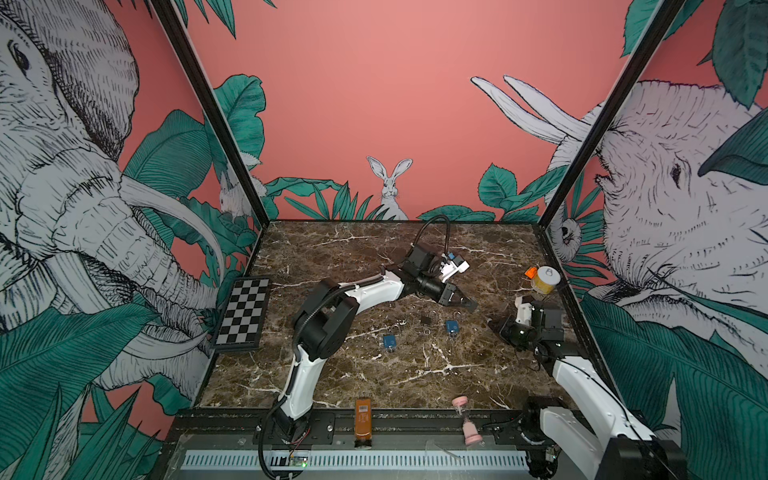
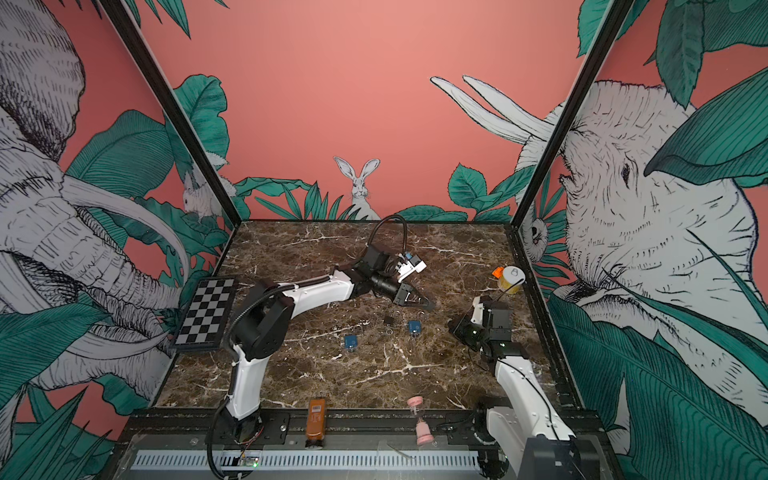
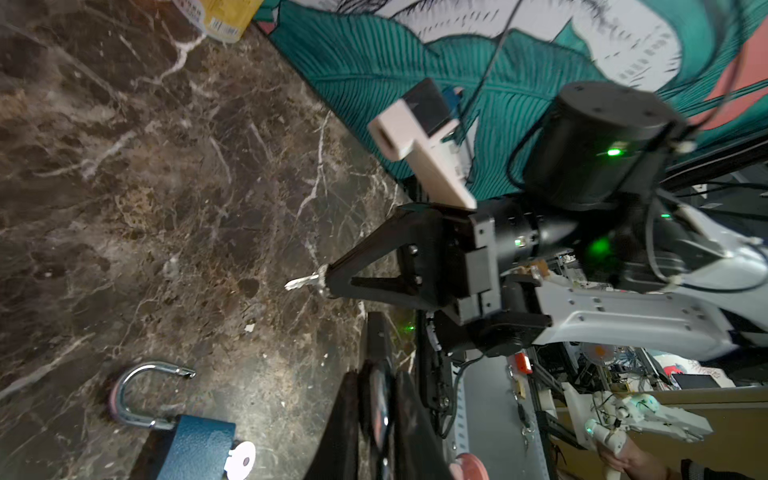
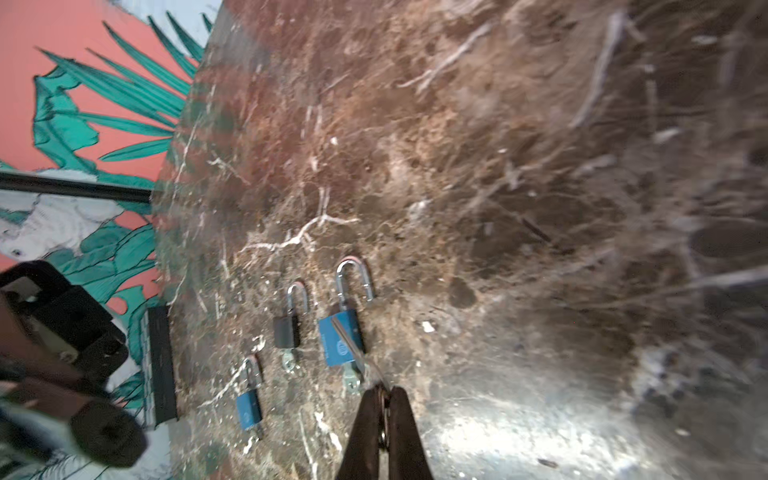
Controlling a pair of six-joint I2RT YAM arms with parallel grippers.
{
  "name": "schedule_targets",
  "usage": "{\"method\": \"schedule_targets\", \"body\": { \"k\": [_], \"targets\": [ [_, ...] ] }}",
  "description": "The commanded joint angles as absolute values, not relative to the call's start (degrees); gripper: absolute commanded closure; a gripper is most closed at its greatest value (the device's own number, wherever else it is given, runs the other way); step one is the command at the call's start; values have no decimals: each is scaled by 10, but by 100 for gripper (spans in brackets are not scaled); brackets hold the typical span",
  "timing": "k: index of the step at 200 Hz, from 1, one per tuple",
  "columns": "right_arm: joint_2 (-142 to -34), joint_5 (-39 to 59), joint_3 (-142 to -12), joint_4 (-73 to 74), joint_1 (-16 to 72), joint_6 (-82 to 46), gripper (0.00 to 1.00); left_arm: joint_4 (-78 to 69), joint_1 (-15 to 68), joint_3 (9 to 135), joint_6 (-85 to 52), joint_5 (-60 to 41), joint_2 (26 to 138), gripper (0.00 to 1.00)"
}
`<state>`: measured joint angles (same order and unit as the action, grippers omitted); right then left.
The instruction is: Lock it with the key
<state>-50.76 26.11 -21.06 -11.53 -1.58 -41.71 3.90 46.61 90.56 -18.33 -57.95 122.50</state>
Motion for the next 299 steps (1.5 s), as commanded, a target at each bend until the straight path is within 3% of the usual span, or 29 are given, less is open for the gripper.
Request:
{"method": "schedule_targets", "body": {
  "k": [1,89,136,250,266,299],
  "targets": [
    [-481,195,-184,-108,-32,-438,100,167,479,971,-105,-579,1261,100],
    [-418,178,-89,-29,-63,-511,100,382,524,1242,-26,-572,1445,100],
    [-503,203,-102,40,-70,-499,100,475,531,1355,5,-569,1521,100],
    [-626,259,-124,122,-70,-483,100,507,533,1416,1,-540,1580,100],
    [-627,262,-122,122,-71,-481,100,508,533,1421,1,-532,1581,90],
    [-615,255,-122,103,-71,-474,86,507,533,1438,0,-523,1587,70]
  ]
}}
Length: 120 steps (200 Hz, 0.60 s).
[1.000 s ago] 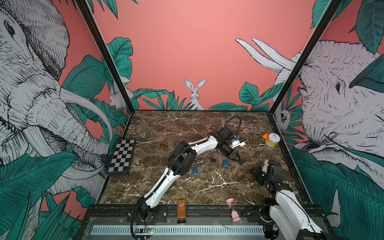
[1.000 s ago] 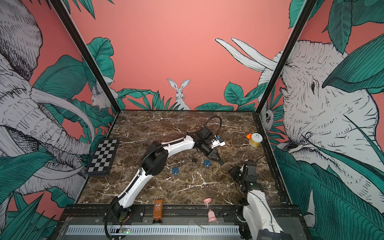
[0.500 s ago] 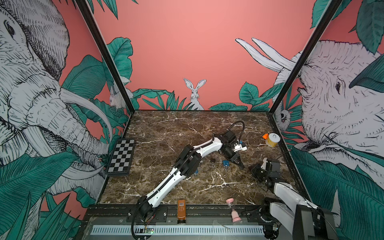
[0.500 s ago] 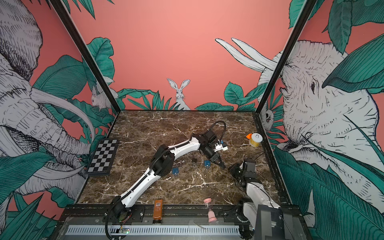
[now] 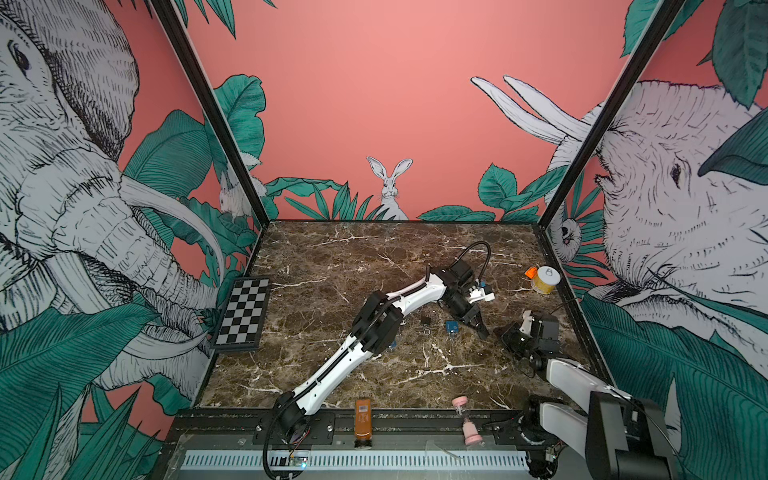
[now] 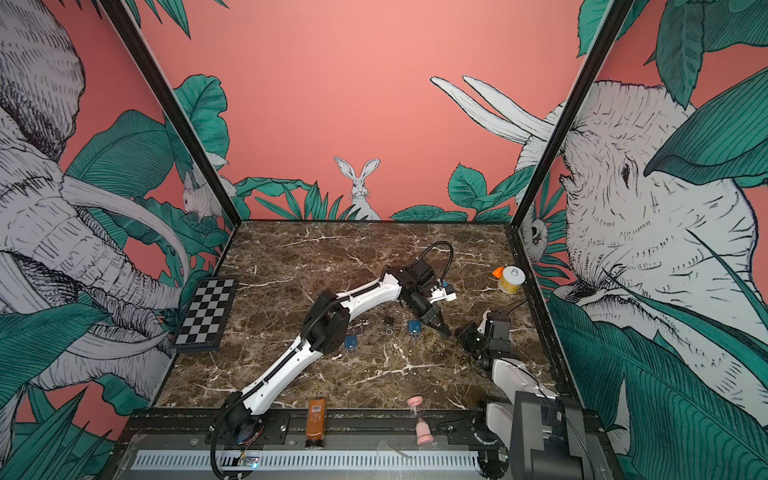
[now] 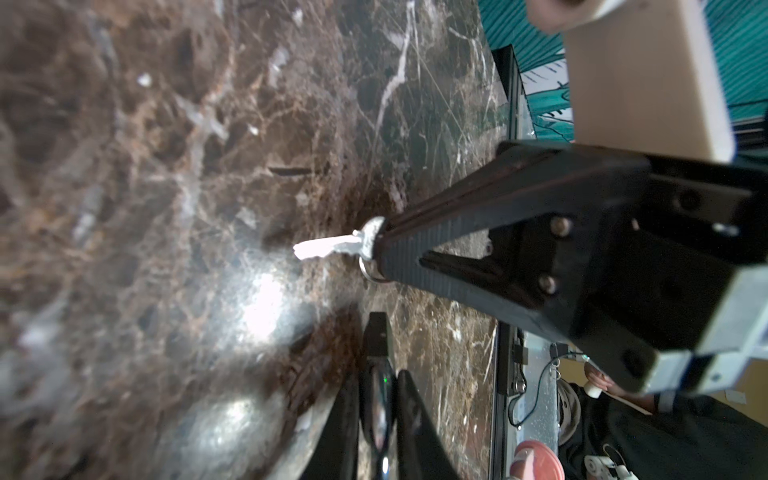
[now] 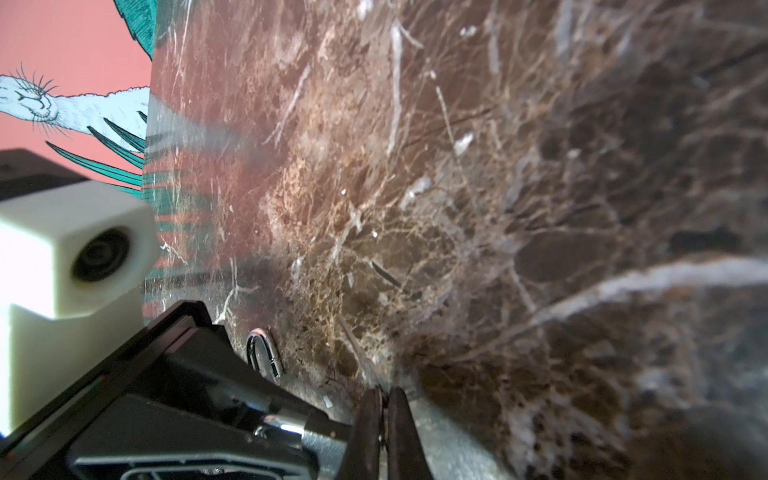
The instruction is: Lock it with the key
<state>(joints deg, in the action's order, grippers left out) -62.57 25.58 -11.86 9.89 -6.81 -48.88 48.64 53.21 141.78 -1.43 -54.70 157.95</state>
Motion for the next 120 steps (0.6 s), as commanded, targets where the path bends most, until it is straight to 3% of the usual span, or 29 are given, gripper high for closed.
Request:
{"method": "schedule_targets", "body": {
  "k": [1,39,120],
  "targets": [
    [-614,255,-122,102,-70,-473,85,508,533,1439,0,-523,1588,69],
    [-596,242,-123,83,-71,-468,76,507,533,1463,-4,-508,1595,56],
    [-542,233,-145,26,-70,-455,74,450,523,1484,-47,-465,1567,48]
  ]
}}
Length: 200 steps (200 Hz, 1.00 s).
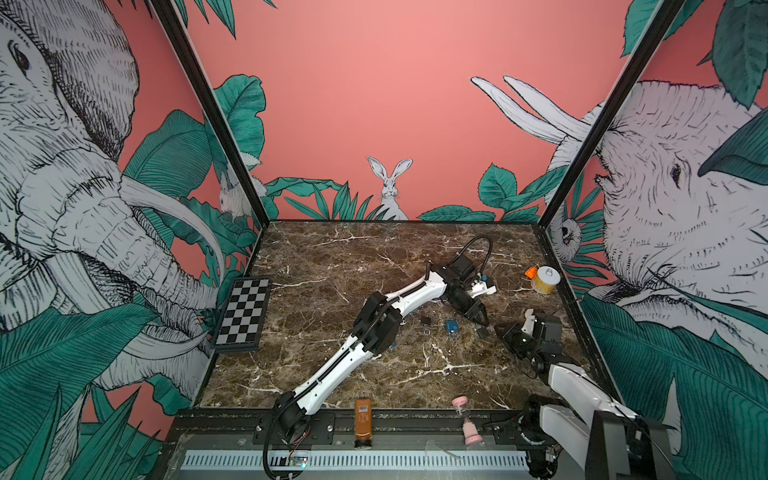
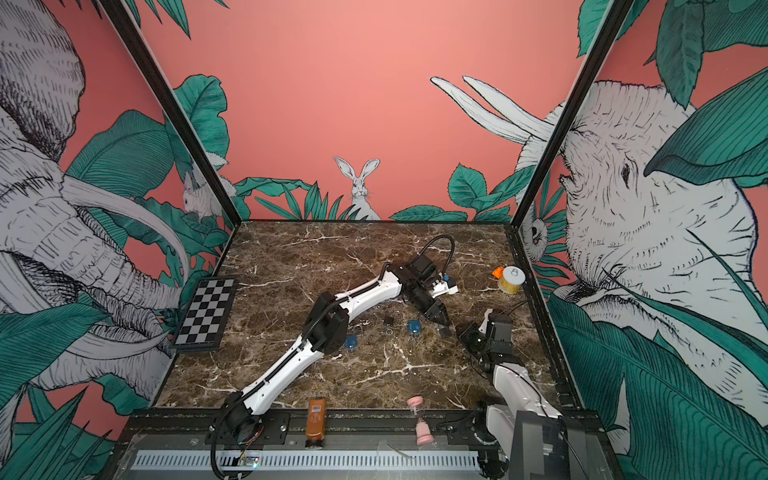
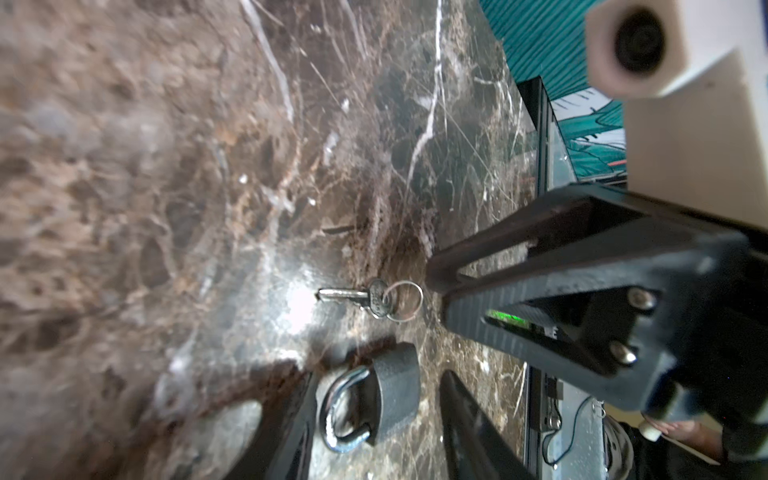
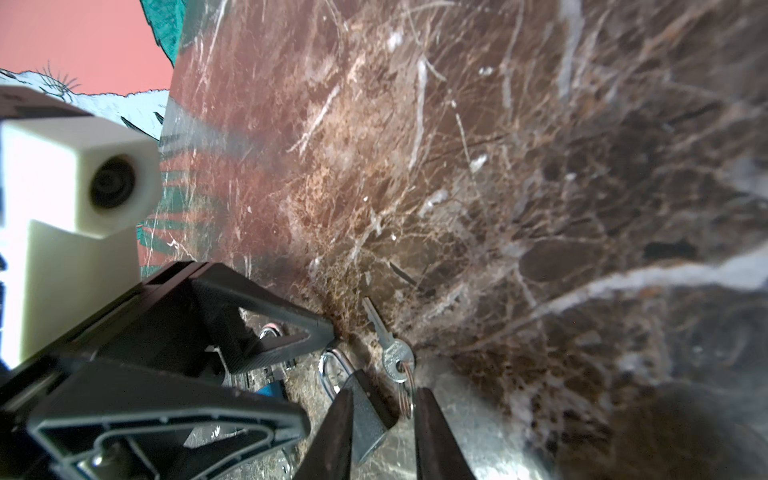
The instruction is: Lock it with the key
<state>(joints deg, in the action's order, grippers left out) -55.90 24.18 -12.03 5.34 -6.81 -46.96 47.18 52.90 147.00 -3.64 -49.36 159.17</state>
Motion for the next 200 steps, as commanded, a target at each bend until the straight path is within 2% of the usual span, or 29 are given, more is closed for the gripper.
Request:
{"method": "schedule_targets", "body": {
  "k": [1,19,48,75,90,99,102,105,131,141,160,175,200],
  "targets": [
    [-542,233,-146,25,-70,-454,74,449,523,1484,-47,-463,1566,47],
    [-536,246,-160,4,-70,-447,73,424,519,1469,-56,-430,1542,35],
    [-539,257,-196,-45,-70,-422,66,404,518,1432,-52,-360,1488,5],
    [-533,254,-224,-90,-68,-385,53,353,518,1339,-52,-251,1408,3],
    [-522,243,-239,-118,-67,-364,37,302,515,1267,-55,-219,1353,3],
    [-518,247,-248,-129,-66,-348,19,265,511,1224,-63,-205,1322,3],
    [-516,251,-252,-132,-66,-342,6,255,510,1210,-64,-201,1313,2],
    [-515,253,-255,-134,-65,-335,2,242,509,1197,-65,-196,1302,3],
    [-526,320,-292,-163,-56,-303,2,210,507,1120,-60,-116,1233,3],
    [-533,310,-314,-193,-44,-295,2,207,508,1089,-47,-94,1210,3],
    [-525,230,-326,-220,-19,-307,2,178,507,1009,-31,-61,1156,3],
    [-508,225,-301,-177,-15,-334,2,127,507,931,-47,-35,1105,3],
    [-542,227,-319,-210,-10,-324,2,95,503,846,-98,-7,1040,3]
  ]
}}
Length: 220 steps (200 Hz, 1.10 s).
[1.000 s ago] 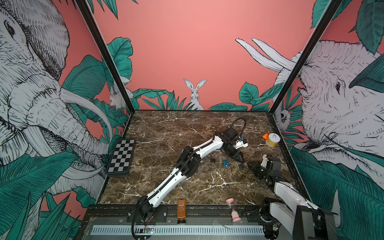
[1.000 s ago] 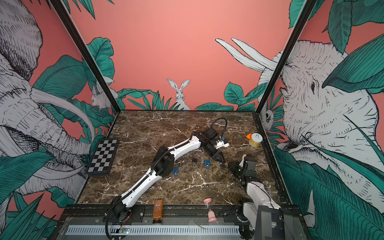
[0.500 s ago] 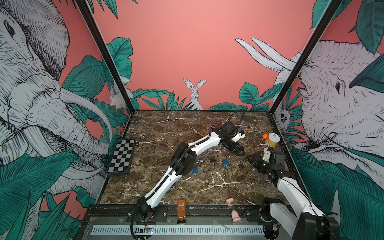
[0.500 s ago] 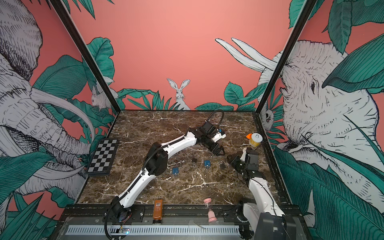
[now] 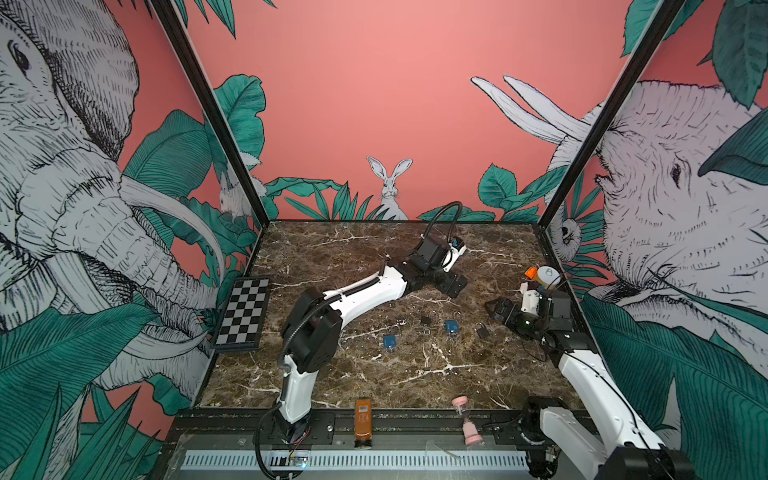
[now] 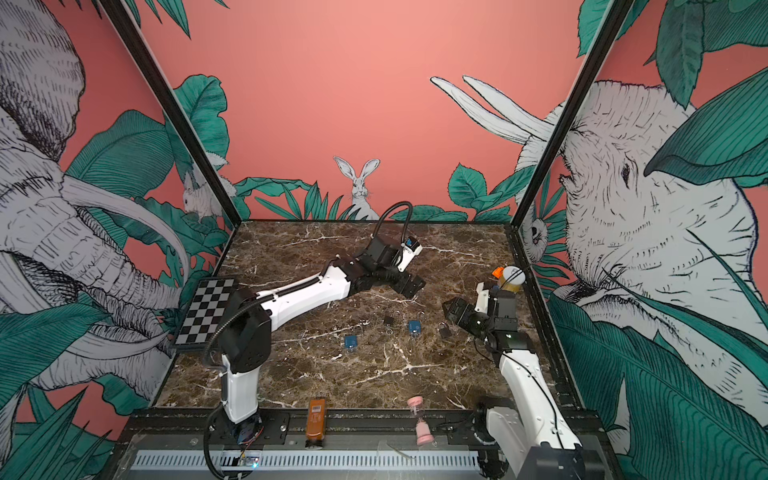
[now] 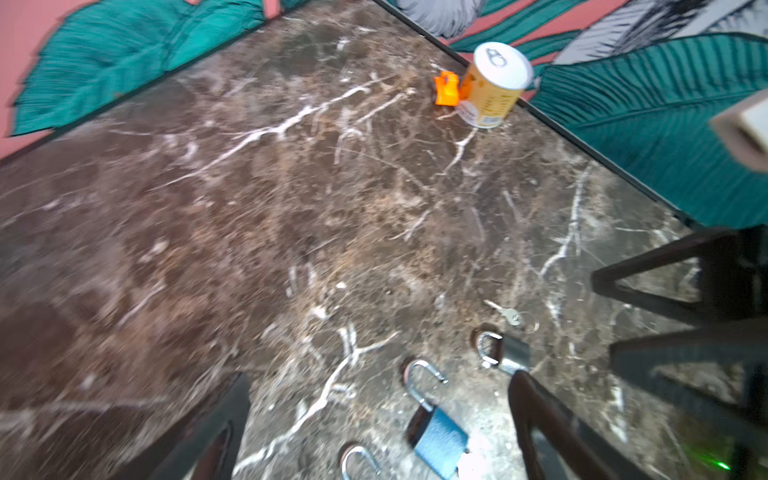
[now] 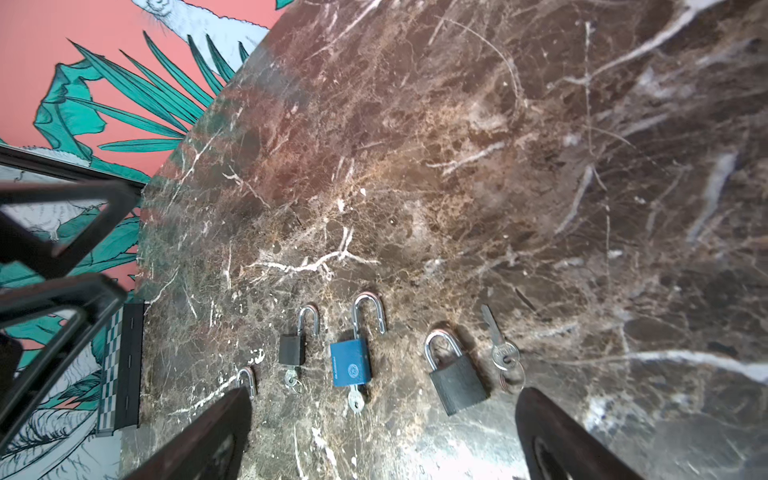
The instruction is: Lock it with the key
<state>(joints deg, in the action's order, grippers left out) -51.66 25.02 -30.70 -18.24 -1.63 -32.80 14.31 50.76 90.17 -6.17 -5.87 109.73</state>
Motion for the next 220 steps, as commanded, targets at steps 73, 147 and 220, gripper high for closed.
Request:
{"method": "schedule_targets", "body": {
  "k": [73,147,220],
  "targets": [
    [-515,189,-343,-252,43,-335,4,24,437,641,-177,-122,905,3],
    [-548,22,-404,-327,210,-351,21,-80,337,517,-276,-243,847,3],
    [-665,-115,-492,-362,330,-364,21,-136,311,489,-305,-275,860,3]
  ]
}}
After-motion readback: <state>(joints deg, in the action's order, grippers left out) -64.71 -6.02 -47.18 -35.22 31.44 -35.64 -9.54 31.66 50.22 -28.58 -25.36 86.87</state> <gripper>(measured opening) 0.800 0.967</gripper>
